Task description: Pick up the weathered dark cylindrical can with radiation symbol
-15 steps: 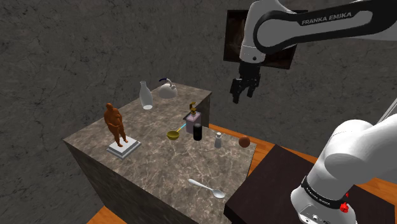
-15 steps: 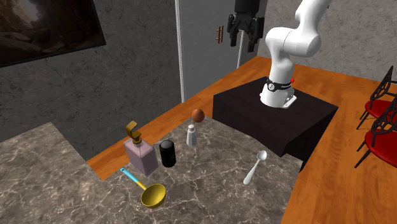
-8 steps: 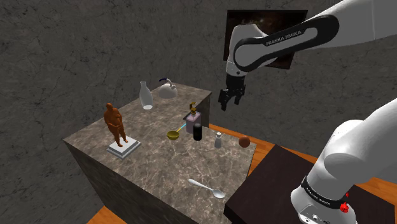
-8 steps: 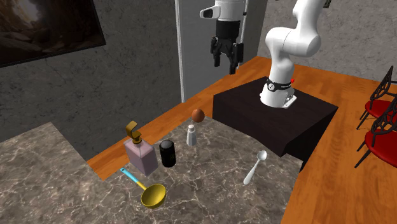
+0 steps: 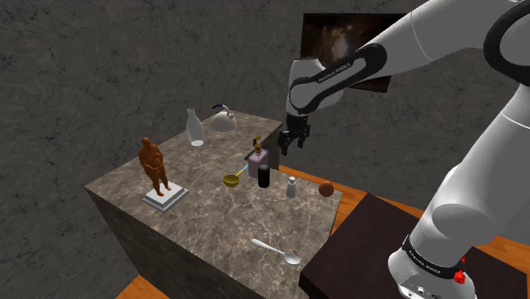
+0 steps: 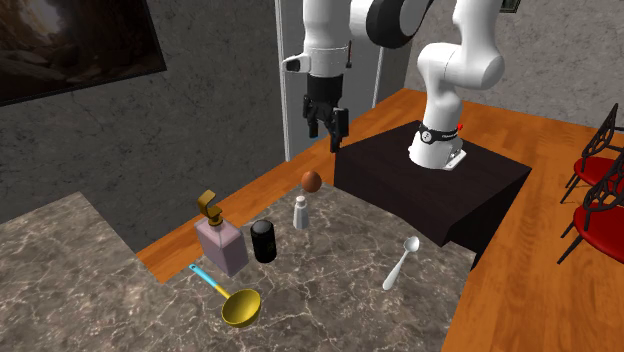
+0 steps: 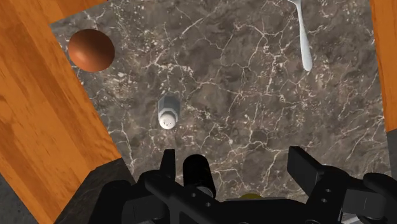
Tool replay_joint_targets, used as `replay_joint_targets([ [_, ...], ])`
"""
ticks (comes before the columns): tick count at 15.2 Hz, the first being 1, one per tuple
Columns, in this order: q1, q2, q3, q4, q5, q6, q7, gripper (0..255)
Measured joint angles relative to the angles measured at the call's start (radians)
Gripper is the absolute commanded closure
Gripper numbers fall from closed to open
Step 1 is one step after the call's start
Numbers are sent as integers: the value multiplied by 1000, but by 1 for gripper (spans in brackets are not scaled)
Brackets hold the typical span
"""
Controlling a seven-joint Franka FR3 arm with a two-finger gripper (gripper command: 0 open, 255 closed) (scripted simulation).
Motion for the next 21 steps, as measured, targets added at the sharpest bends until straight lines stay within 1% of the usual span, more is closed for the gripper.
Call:
replay_joint_targets([
  [5,-3,204,-3,116,7,88,-31,0],
  [11,-12,429,-3,275,16,155,-69,0],
  [15,-16,605,0,436,17,172,-84,0],
  [17,-21,673,2,495,18,179,-96,0],
  [19,-24,749,2,586,16,164,-103,0],
  [21,-25,791,3,622,16,171,-106,0],
])
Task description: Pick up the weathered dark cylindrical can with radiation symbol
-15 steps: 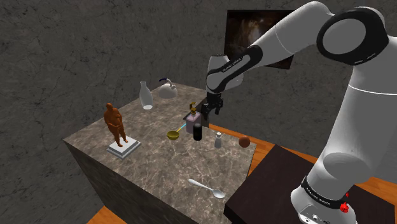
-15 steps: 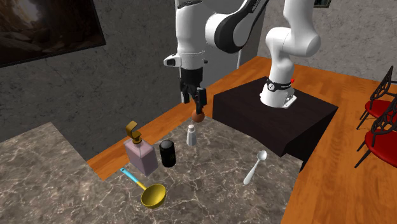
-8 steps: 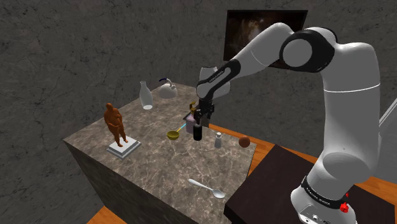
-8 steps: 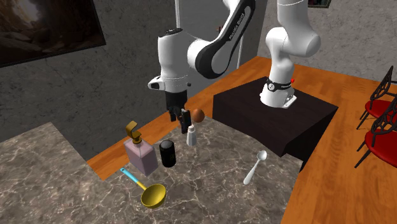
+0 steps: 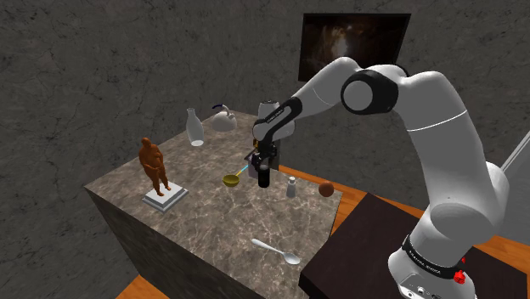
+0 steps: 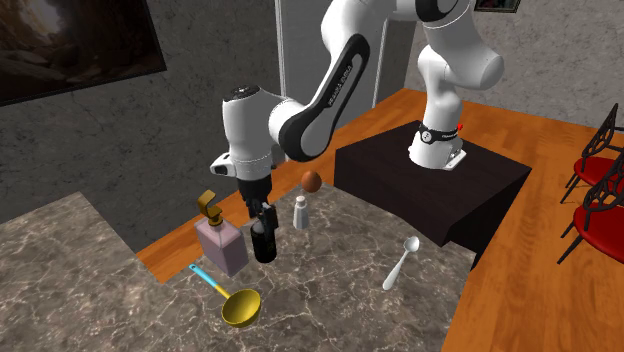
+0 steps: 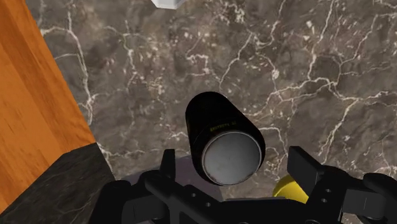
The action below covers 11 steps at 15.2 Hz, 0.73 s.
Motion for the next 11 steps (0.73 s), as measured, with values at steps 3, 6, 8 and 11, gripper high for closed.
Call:
replay_joint_targets([
  [3,0,33,1,13,0,21,-2,0],
  [6,0,63,1,22,1,41,-3,0],
  [8,2,71,1,26,1,46,-2,255],
  [11,2,73,1,28,1,47,-2,255],
])
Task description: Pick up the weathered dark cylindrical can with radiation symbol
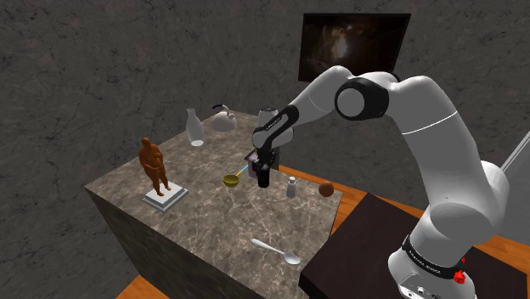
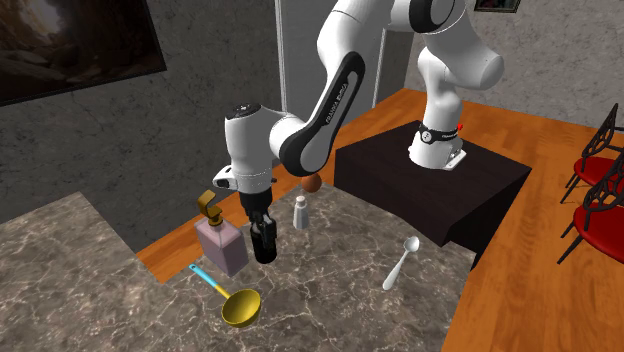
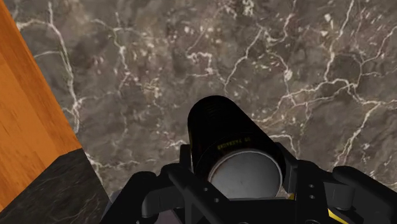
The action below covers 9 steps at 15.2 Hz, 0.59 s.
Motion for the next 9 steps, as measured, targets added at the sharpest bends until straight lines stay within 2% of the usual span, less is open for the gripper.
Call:
replay_joint_targets([
  [9,-1,-22,0,-10,0,-13,0,255],
])
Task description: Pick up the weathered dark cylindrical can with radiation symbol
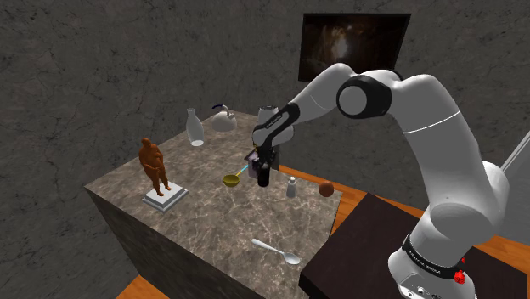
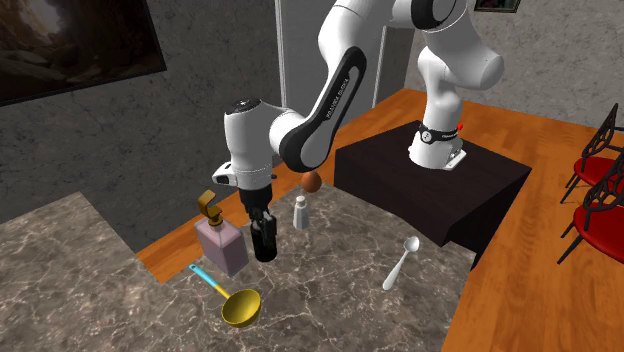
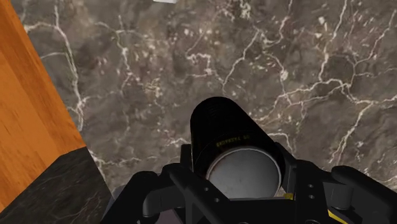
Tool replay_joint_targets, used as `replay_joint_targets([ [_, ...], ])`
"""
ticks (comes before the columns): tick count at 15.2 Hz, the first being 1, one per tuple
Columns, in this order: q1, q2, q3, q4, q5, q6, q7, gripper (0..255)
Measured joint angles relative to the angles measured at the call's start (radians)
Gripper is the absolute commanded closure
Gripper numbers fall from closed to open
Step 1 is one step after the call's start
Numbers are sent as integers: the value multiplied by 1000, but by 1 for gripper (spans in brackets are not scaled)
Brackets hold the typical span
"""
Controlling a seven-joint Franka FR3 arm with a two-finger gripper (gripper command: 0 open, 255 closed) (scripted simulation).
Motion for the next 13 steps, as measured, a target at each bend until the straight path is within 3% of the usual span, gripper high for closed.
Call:
replay_joint_targets([
  [13,0,-123,-3,-17,-4,-105,8,255],
])
